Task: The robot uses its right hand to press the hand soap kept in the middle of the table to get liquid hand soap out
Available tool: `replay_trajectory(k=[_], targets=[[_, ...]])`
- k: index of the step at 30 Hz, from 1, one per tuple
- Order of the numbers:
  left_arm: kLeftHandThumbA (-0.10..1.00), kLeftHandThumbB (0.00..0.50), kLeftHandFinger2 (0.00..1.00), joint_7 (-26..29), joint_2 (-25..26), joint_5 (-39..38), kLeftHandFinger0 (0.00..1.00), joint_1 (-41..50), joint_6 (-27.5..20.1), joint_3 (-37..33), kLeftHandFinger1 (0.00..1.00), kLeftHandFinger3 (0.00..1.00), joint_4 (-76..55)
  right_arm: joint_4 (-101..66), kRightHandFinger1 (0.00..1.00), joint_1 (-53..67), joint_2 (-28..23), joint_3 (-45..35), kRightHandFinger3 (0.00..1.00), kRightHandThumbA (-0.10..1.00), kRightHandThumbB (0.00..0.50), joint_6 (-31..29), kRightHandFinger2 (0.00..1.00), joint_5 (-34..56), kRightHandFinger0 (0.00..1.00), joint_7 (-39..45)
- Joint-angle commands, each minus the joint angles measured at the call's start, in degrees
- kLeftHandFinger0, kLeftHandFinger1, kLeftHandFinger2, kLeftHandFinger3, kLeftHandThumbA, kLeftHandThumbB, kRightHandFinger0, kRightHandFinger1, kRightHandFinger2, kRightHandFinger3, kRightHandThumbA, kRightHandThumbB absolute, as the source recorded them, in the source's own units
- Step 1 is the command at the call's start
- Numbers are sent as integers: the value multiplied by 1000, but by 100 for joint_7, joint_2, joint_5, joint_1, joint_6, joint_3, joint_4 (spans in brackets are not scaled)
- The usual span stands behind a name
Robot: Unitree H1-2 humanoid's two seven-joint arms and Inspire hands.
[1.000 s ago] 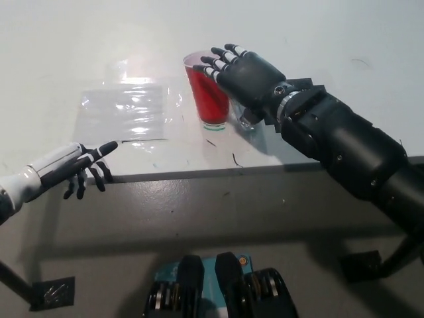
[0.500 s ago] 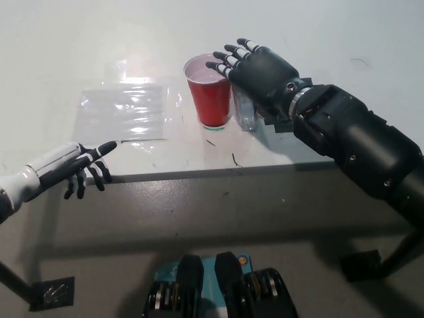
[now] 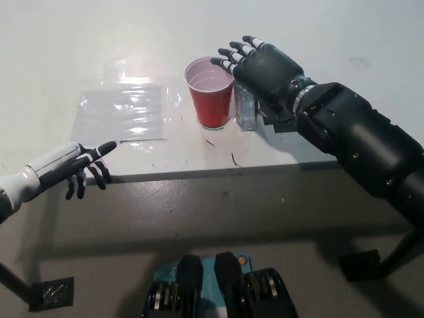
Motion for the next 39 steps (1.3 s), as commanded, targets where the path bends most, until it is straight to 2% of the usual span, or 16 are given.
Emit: replay_trajectory(k=[1, 8, 14, 18, 20, 27, 28, 30, 31, 38, 39], targets=[[1000, 200, 425, -55, 181, -28, 200, -100, 47, 113, 243, 646, -90, 101, 1000, 91, 60, -179, 1000, 1000, 475, -12, 1000, 147, 1000, 168], [1000, 191, 420, -12, 136, 14, 199, -95, -21, 91, 233, 642, -65, 338, 1000, 246, 192, -708, 1000, 1000, 494, -39, 1000, 501, 1000, -42], [1000, 206, 420, 19, 73, -39, 179, -18, 98, 138, 235, 639, -129, 566, 1000, 524, 428, -1144, 1000, 1000, 496, -123, 1000, 837, 1000, -230], [1000, 179, 392, 4, 104, 26, 158, -55, 25, 97, 214, 640, -144, 679, 1000, 652, 520, -1379, 1000, 1000, 467, -200, 1000, 980, 1000, -485], [1000, 185, 395, -14, 110, 31, 155, -123, -7, 83, 212, 635, -99, 719, 1000, 668, 546, -1448, 1000, 1000, 469, -158, 1000, 1000, 1000, -466], [1000, 225, 398, -28, 80, -26, 177, -145, 29, 102, 226, 628, -34, 734, 1000, 742, 595, -1297, 1000, 1000, 484, -84, 1000, 800, 1000, -420], [1000, 229, 393, -24, 77, -26, 169, -144, 37, 105, 223, 618, -35, 715, 1000, 751, 585, -1263, 1000, 1000, 472, -60, 1000, 764, 1000, -396], [1000, 212, 385, -6, 92, 18, 158, -139, -11, 94, 215, 613, -54, 668, 1000, 764, 554, -1162, 1000, 1000, 478, 38, 1000, 686, 1000, -245], [1000, 215, 401, -14, 120, 35, 168, -155, -38, 91, 223, 616, -61, 684, 1000, 750, 550, -1126, 1000, 1000, 493, 101, 1000, 658, 1000, -179], [1000, 227, 434, -50, 153, 15, 207, -277, 18, 109, 249, 640, -62, 734, 1000, 733, 541, -865, 1000, 1000, 500, 301, 1000, 543, 1000, 49], [1000, 222, 420, -50, 170, 39, 165, -310, -31, 97, 225, 628, -50, 767, 1000, 789, 558, -816, 1000, 1000, 500, 291, 1000, 552, 1000, 62]])
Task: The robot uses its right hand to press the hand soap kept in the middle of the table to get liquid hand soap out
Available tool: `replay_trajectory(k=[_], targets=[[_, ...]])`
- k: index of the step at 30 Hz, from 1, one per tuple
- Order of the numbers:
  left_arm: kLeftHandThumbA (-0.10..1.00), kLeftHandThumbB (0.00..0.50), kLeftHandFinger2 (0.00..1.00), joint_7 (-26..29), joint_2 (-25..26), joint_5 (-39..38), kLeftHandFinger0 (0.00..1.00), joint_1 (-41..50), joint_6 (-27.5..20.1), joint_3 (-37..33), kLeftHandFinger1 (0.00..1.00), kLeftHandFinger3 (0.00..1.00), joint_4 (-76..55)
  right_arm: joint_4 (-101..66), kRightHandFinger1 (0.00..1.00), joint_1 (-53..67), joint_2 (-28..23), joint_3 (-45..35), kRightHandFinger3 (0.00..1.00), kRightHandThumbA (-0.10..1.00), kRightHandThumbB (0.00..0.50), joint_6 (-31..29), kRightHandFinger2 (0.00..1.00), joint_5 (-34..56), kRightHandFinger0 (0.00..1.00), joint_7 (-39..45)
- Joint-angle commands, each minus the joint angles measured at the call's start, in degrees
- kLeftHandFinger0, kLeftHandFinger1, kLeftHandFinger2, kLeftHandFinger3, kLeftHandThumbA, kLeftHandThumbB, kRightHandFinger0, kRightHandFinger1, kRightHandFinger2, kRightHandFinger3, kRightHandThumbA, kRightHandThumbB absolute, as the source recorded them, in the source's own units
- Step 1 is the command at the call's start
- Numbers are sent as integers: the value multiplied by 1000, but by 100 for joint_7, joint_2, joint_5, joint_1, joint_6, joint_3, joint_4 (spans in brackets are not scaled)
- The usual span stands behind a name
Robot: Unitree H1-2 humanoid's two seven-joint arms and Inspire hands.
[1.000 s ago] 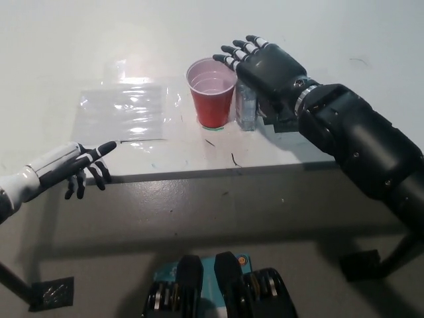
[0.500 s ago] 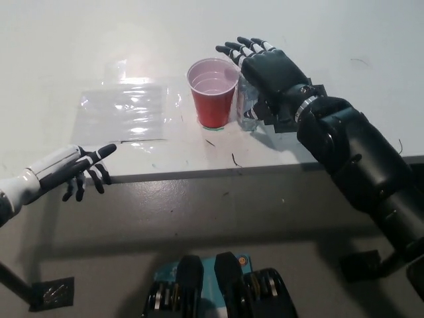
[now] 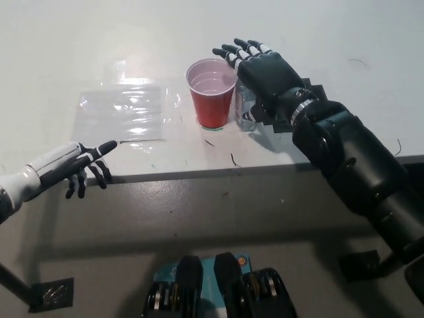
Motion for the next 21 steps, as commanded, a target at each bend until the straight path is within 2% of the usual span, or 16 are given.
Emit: replay_trajectory(k=[1, 3, 8, 10, 11, 16, 18, 21], targets=[[1000, 222, 419, -51, 202, 34, 164, -278, -27, 81, 225, 628, -51, 282, 1000, 265, -35, 291, 1000, 1000, 500, 265, 1000, -94, 1000, 711], [1000, 190, 425, -65, 204, 11, 170, -335, -10, 94, 234, 633, -38, 367, 1000, 313, -24, 345, 1000, 1000, 500, 227, 1000, -83, 1000, 714], [1000, 194, 428, -61, 246, -27, 187, -352, 78, 164, 248, 641, -130, 533, 1000, 317, -4, 462, 1000, 1000, 500, 333, 1000, -152, 1000, 729], [1000, 210, 419, -61, 255, -19, 182, -377, 69, 168, 243, 635, -102, 522, 1000, 306, -12, 476, 1000, 1000, 500, 379, 1000, -162, 1000, 738], [1000, 213, 402, -59, 242, -32, 149, -386, -2, 173, 219, 618, -48, 584, 1000, 325, -11, 470, 1000, 1000, 500, 356, 1000, -151, 1000, 681], [1000, 210, 395, -83, 254, -28, 141, -461, -7, 157, 222, 617, -35, 676, 1000, 341, -9, 433, 1000, 1000, 500, 336, 1000, -117, 1000, 626], [1000, 217, 376, -76, 246, -45, 108, -479, -23, 180, 199, 608, -30, 745, 1000, 408, 2, 433, 1000, 1000, 500, 335, 1000, -109, 1000, 592], [1000, 210, 391, -83, 258, -24, 139, -472, 16, 187, 223, 621, -41, 900, 1000, 479, 23, 432, 1000, 1000, 500, 229, 1000, -106, 1000, 401]])
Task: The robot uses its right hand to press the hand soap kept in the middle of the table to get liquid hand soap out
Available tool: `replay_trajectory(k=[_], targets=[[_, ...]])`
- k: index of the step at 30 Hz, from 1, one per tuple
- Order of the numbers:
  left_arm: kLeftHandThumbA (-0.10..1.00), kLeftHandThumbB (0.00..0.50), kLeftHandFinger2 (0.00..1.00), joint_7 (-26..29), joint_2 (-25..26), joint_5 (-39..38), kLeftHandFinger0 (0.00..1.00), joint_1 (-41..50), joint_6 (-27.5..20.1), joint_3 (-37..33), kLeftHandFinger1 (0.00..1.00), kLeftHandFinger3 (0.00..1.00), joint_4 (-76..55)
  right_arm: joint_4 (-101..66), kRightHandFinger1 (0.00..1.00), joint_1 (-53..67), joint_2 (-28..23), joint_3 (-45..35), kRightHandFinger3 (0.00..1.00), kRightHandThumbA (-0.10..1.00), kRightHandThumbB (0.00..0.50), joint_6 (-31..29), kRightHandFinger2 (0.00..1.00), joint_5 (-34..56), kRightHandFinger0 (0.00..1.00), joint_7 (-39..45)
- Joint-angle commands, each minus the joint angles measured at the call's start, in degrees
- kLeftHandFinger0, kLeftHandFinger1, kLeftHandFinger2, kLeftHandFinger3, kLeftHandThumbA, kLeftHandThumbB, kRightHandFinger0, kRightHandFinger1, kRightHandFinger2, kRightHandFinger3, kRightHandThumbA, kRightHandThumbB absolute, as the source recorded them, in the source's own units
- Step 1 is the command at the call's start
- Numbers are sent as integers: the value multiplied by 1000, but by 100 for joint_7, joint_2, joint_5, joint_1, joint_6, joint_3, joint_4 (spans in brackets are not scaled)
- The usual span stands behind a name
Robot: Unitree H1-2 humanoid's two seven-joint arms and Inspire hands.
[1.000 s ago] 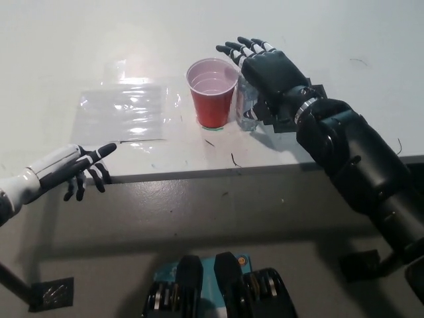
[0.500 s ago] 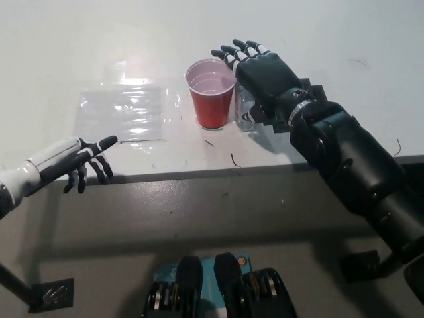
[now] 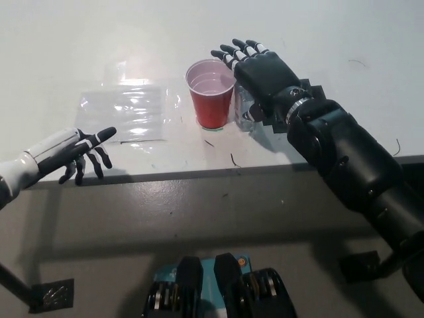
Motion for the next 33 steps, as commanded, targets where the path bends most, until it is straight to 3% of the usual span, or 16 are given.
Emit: replay_trajectory(k=[1, 25, 33], targets=[[1000, 214, 401, -56, 230, -49, 153, -265, -10, 158, 230, 620, -64, 675, 1000, 619, -8, 223, 1000, 1000, 500, 81, 1000, 28, 1000, 414], [1000, 234, 378, -79, 232, -84, 136, -229, -55, 180, 207, 606, -35, 908, 1000, 865, 131, 237, 1000, 1000, 500, 97, 1000, 146, 1000, 316], [1000, 202, 399, -77, 232, -112, 145, -23, 15, 189, 227, 622, -135, 595, 1000, 937, 52, 213, 1000, 1000, 500, 66, 1000, 161, 1000, 286]])
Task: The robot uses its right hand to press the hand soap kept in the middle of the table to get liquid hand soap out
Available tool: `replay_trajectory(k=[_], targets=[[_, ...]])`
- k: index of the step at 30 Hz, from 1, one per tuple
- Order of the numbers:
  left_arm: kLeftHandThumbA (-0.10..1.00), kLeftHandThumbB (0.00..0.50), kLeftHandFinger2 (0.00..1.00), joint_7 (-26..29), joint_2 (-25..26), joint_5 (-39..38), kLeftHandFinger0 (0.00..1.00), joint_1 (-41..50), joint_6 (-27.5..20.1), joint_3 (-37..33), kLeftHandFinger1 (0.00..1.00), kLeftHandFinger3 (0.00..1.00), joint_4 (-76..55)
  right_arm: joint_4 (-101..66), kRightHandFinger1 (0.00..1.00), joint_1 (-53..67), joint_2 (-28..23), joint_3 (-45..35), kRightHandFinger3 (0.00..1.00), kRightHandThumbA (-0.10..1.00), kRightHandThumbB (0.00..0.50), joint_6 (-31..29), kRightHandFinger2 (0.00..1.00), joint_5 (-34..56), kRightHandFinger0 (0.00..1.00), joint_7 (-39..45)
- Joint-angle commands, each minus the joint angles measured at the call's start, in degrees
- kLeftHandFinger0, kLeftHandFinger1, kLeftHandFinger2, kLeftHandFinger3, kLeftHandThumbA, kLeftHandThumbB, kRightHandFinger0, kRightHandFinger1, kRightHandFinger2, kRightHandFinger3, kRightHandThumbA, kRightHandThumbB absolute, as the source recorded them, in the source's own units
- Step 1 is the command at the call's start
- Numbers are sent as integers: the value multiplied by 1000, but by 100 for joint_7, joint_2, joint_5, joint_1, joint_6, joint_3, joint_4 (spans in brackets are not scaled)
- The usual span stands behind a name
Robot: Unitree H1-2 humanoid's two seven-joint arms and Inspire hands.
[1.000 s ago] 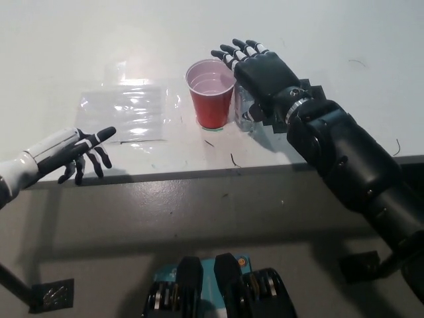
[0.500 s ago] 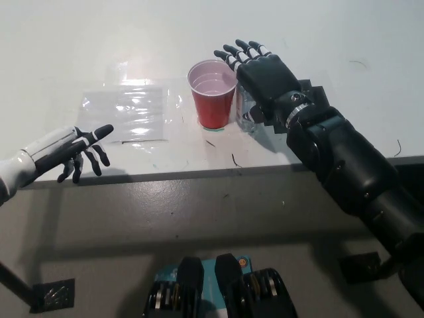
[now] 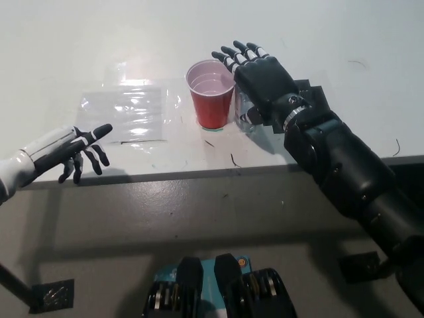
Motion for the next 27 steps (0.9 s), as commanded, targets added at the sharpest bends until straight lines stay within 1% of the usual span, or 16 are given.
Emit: replay_trajectory(k=[1, 4, 6, 7, 9, 11, 12, 14, 15, 16, 19, 20, 22, 24, 26, 27], targets=[[1000, 202, 400, -71, 221, -36, 145, -30, 32, 93, 228, 623, -142, 337, 1000, 799, -60, 216, 1000, 1000, 500, 121, 1000, 157, 1000, 826], [1000, 177, 385, -65, 222, -19, 145, 61, 64, 80, 223, 606, -207, -88, 1000, 540, -272, 124, 1000, 1000, 489, 91, 1000, 103, 1000, 765], [1000, 187, 381, -62, 208, -22, 151, 132, 107, 75, 221, 611, -234, -232, 1000, 352, -374, 25, 1000, 1000, 473, 77, 1000, 160, 1000, 786], [1000, 180, 386, -69, 227, -11, 155, 184, 102, 67, 221, 614, -279, -325, 1000, 111, -470, -17, 1000, 1000, 461, 103, 1000, 122, 1000, 820], [1000, 171, 403, -71, 227, -6, 179, 247, 139, 61, 238, 620, -305, -424, 1000, -133, -563, -113, 1000, 1000, 474, 161, 1000, 191, 1000, 972], [1000, 151, 403, -71, 230, -7, 177, 306, 174, 64, 234, 626, -345, -431, 1000, -273, -588, -197, 1000, 1000, 487, 160, 1000, 264, 1000, 1005], [1000, 153, 397, -70, 223, -17, 164, 324, 135, 67, 225, 624, -319, -441, 1000, -351, -611, -229, 1000, 1000, 499, 140, 1000, 280, 1000, 1015], [1000, 142, 396, -64, 225, -10, 164, 384, 51, 66, 226, 622, -322, -513, 1000, -497, -648, -315, 1000, 1000, 490, 189, 1000, 328, 1000, 1085], [1000, 142, 394, -66, 232, -1, 165, 405, 41, 60, 226, 622, -329, -575, 1000, -530, -658, -354, 1000, 1000, 488, 207, 1000, 350, 1000, 1127], [1000, 172, 392, -48, 207, -14, 164, 439, 107, 76, 227, 620, -340, -619, 1000, -690, -684, -438, 1000, 1000, 500, 223, 1000, 416, 1000, 1227], [1000, 174, 389, -79, 224, 3, 166, 472, 87, 37, 226, 621, -352, -739, 1000, -775, -695, -527, 1000, 1000, 482, 166, 1000, 394, 1000, 1188], [1000, 159, 387, -77, 223, 7, 161, 485, 72, 34, 223, 620, -352, -764, 1000, -807, -699, -529, 1000, 1000, 494, 158, 1000, 383, 1000, 1197], [1000, 147, 388, -62, 206, 7, 160, 537, 96, 34, 225, 619, -361, -801, 1000, -847, -691, -561, 1000, 1000, 494, 89, 1000, 365, 1000, 1136], [1000, 157, 385, -66, 198, -15, 154, 554, 66, 42, 215, 617, -365, -856, 1000, -981, -706, -589, 1000, 1000, 500, 69, 1000, 353, 1000, 1141], [1000, 164, 387, -74, 213, 7, 155, 561, 50, 23, 220, 621, -364, -972, 1000, -1002, -726, -630, 1000, 1000, 481, 122, 1000, 356, 1000, 1196], [1000, 186, 383, -64, 185, -26, 155, 577, 155, 46, 219, 620, -369, -1060, 1000, -1026, -747, -662, 1000, 1000, 486, 170, 1000, 352, 1000, 1242]])
